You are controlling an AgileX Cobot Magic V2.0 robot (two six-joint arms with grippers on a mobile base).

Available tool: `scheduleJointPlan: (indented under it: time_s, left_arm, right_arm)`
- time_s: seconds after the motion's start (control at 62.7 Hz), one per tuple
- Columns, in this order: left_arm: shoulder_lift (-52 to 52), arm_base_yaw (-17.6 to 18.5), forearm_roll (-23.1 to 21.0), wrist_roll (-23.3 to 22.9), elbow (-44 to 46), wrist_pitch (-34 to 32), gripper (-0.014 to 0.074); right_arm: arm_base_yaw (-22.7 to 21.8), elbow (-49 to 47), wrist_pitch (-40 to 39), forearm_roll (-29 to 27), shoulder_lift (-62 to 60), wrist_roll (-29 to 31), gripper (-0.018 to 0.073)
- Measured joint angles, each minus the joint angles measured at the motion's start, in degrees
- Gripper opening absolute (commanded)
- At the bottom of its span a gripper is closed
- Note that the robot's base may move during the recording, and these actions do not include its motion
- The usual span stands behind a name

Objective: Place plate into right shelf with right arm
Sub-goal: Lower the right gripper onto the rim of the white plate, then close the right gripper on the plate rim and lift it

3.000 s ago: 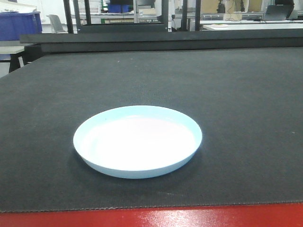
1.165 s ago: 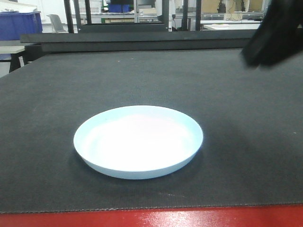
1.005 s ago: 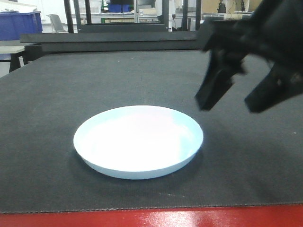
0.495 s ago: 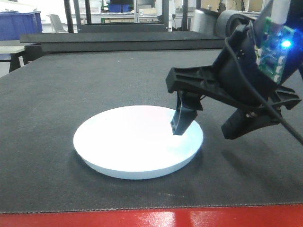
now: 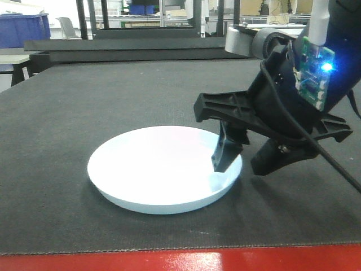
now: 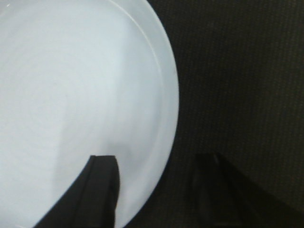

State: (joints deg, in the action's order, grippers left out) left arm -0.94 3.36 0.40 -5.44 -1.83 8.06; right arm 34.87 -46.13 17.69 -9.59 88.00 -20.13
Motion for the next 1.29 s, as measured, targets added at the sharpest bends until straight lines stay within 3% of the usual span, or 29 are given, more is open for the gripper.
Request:
scheduleJointPlan:
  time_s: [0.16,0.447,0.495,0.574,0.926,1.293]
  left_arm:
    - [0.00,0.00,0.00,0.00,0.00,0.00,-0.0047]
    - [0.00,0.00,0.00,0.00,0.00,0.00,-0.0047]
    - [0.00,0.00,0.00,0.00,0.00,0.00,-0.0047]
    - [0.00,0.00,0.00,0.00,0.00,0.00,-0.0047]
    - [0.00,0.00,0.00,0.00,0.00,0.00,-0.0047]
    - [0.00,0.00,0.00,0.00,0.00,0.00,-0.0047]
  right_arm:
    - [0.00,0.00,-0.17,-0.10,0.11,0.00,0.0253]
    - [0.00,-0.89,0.26,-0.09,3.09,0.00,0.0235]
    - [0.00,-0.99,0.26,-0.09,3.21,0.00,0.0189]
    - [0.00,-1.11,-0.01,-0.24,3.23,-0.33,0.0038]
    - [0.00,-0.52,0.44,-0.37,-1.25,-0.57,0.0055]
    - [0.00,0.02,2.30,7.57,-26.47,-0.35,0.0055]
